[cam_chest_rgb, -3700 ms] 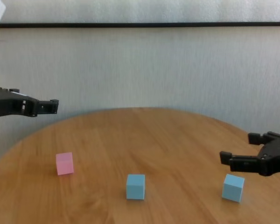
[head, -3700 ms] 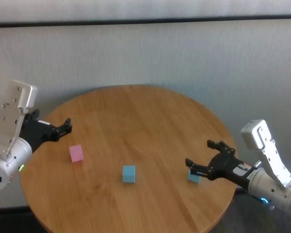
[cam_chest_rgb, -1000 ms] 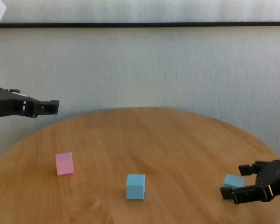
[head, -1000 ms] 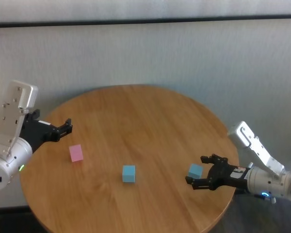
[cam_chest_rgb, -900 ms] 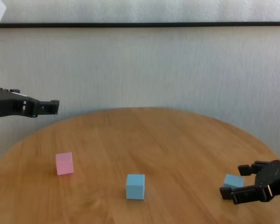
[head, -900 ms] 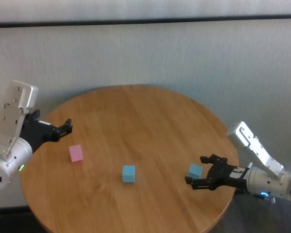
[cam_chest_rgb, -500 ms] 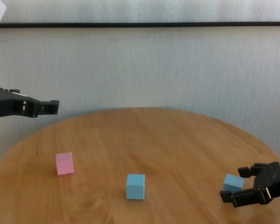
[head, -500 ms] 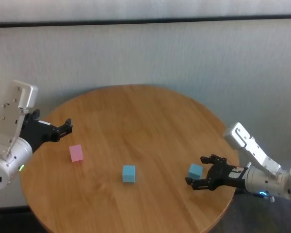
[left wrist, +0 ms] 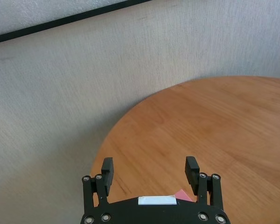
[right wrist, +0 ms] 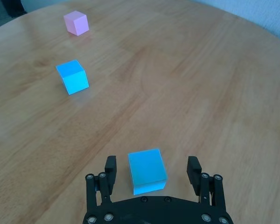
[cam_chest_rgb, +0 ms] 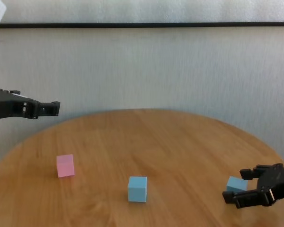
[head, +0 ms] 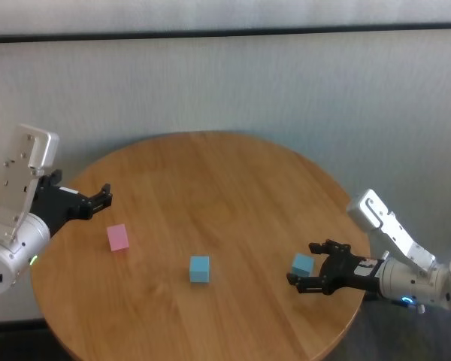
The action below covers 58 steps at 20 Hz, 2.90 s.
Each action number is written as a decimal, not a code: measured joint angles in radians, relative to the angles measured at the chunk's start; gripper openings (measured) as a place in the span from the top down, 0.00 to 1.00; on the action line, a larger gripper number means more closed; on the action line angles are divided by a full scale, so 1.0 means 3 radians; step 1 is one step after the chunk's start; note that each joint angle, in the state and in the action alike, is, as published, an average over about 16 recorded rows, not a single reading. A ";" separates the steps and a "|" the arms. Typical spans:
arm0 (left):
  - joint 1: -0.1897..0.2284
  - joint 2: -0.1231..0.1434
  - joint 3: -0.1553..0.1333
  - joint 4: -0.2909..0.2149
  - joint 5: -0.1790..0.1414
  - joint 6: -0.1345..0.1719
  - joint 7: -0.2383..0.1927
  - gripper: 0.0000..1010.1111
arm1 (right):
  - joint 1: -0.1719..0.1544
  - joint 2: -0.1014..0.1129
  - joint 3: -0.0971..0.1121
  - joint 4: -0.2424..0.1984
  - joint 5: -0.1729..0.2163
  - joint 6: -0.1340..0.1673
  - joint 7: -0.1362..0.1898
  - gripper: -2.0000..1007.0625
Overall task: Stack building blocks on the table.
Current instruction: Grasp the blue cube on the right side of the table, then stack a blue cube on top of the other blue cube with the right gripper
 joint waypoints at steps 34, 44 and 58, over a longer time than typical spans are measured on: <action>0.0000 0.0000 0.0000 0.0000 0.0000 0.0000 0.0000 0.01 | 0.0022 -0.0190 -0.0109 -0.0352 -0.0346 -0.0416 -0.0079 0.63; 0.0000 0.0000 0.0000 0.0000 0.0000 0.0000 0.0000 0.01 | 0.0207 -0.0409 -0.0124 -0.0191 -0.0143 -0.0140 0.0066 0.63; 0.0000 0.0000 0.0000 0.0000 0.0000 0.0000 0.0000 0.01 | 0.0483 -0.0593 -0.0347 0.0107 -0.0175 0.0001 0.0158 0.63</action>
